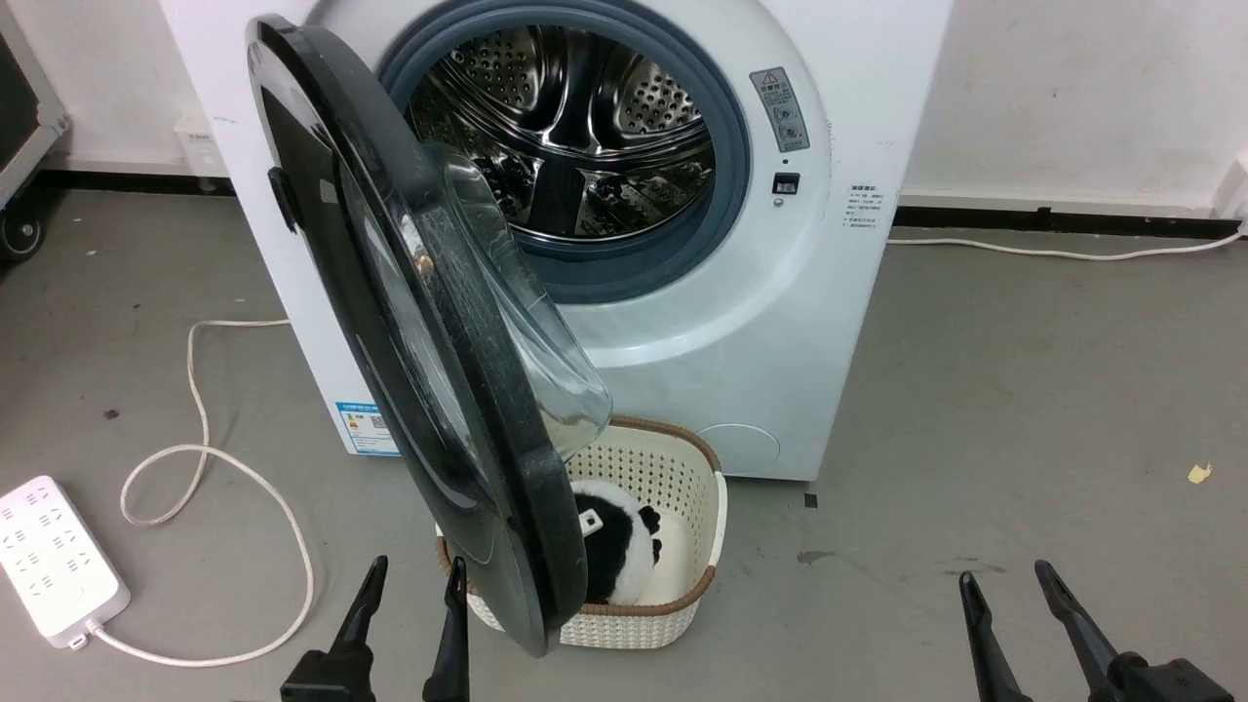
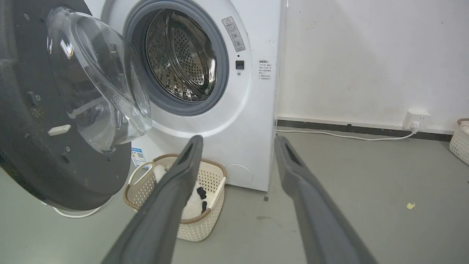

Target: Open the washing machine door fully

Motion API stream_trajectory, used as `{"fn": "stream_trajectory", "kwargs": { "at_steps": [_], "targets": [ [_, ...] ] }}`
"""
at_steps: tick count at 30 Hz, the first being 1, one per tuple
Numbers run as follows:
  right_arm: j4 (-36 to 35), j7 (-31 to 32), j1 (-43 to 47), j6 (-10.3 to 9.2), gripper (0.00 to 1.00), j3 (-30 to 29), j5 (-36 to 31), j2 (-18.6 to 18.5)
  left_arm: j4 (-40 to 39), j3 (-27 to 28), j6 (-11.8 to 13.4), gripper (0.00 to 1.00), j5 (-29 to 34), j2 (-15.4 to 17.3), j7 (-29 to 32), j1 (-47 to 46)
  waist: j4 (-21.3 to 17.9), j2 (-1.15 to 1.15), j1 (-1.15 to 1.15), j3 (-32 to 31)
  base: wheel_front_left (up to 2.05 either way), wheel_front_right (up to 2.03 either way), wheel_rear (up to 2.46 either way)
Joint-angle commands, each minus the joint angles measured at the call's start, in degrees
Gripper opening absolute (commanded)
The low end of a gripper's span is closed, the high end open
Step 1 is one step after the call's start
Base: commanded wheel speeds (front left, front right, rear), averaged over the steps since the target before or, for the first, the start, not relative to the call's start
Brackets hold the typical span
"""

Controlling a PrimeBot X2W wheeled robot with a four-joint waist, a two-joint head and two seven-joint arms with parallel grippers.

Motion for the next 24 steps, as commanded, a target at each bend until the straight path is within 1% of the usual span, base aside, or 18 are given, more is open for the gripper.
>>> {"fn": "stream_trajectory", "kwargs": {
  "at_steps": [1,2,3,6,9,13,16,20,24],
  "targets": [
    [0.0,-0.4,0.7,0.06,1.00,0.0,0.2,0.4,-0.1,0.0,0.1,0.91,0.0,0.1,-0.3,-0.2,-0.1,0.00,0.00,0.0,0.00,0.00,0.00],
    [0.0,-0.4,0.7,0.06,1.00,0.0,0.3,0.4,-0.1,0.0,0.2,0.42,-0.1,0.1,-0.3,-0.2,-0.1,0.00,0.00,-0.1,0.00,0.00,0.00],
    [0.0,-0.4,0.6,0.06,1.00,0.1,0.5,0.4,-0.3,0.1,0.1,0.00,-0.2,0.1,-0.3,-0.3,-0.2,0.00,0.00,-0.1,0.00,0.00,0.00],
    [-0.1,-0.4,0.5,0.06,1.00,0.3,0.6,0.4,-1.0,0.4,0.1,0.00,-0.2,0.1,-0.3,-0.5,-0.2,0.00,0.00,-0.2,0.00,0.00,0.00],
    [-0.3,-0.4,0.5,0.06,1.00,0.3,0.8,0.4,-3.7,1.7,0.4,0.00,0.0,0.1,-0.3,-1.4,-0.1,0.00,0.00,-0.2,0.00,0.00,0.00],
    [-0.5,-0.3,0.6,0.06,1.00,0.3,1.0,0.4,-10.8,4.3,2.4,0.00,-1.9,0.1,-0.3,-3.1,0.1,0.00,0.00,-0.1,0.00,0.00,0.00],
    [-0.7,-0.2,0.5,0.06,1.00,0.4,1.3,0.4,-17.1,6.4,3.3,0.00,-2.4,0.1,-0.3,-5.3,0.1,0.00,0.00,0.0,0.00,0.00,0.00],
    [-0.7,-0.2,0.2,0.06,1.00,0.5,1.7,0.4,-25.2,8.2,3.1,0.00,-1.7,0.1,-0.3,-9.1,0.0,0.00,0.00,0.2,0.00,0.00,0.00],
    [-0.4,-0.3,-0.1,0.06,1.00,0.6,2.2,0.4,-30.3,8.1,2.3,0.00,-1.0,0.3,-0.3,-12.4,-0.4,0.00,0.00,0.3,0.00,0.00,0.00]
  ]
}}
